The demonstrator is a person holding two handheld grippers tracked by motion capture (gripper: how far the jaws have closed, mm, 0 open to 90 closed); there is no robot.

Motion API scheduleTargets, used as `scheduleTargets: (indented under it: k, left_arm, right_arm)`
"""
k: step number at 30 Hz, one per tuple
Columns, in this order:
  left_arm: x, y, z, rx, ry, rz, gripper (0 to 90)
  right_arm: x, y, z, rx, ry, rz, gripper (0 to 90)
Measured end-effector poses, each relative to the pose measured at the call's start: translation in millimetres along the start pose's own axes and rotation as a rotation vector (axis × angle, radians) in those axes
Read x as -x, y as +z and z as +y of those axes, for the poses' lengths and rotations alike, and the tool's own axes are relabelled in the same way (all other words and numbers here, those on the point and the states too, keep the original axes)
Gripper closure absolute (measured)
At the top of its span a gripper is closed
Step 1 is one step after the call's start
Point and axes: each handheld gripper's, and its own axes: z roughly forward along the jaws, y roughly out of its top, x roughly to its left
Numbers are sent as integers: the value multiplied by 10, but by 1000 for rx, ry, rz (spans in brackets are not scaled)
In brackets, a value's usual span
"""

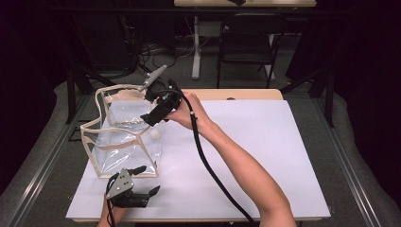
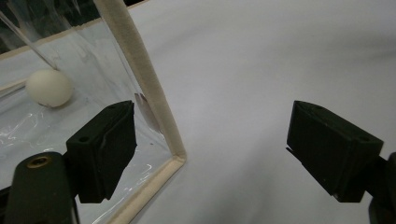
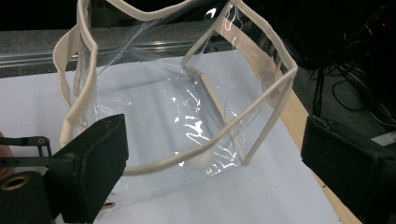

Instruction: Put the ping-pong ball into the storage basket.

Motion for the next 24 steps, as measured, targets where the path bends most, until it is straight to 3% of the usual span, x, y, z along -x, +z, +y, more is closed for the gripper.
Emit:
scheduleTargets:
  k: [7,14,24]
  left_arm:
    - [3,9,6,-2,-5,1,160]
    - [4,25,23,-3,-4,0,160]
    - [0,15,13,1,-7,2,160]
  right_arm:
    - [84,-118,-163,-1,22,-16,53]
    - [125,-183,-381,-36,26,-32,42]
    - [206,-313,-675,-33,57,-61,34]
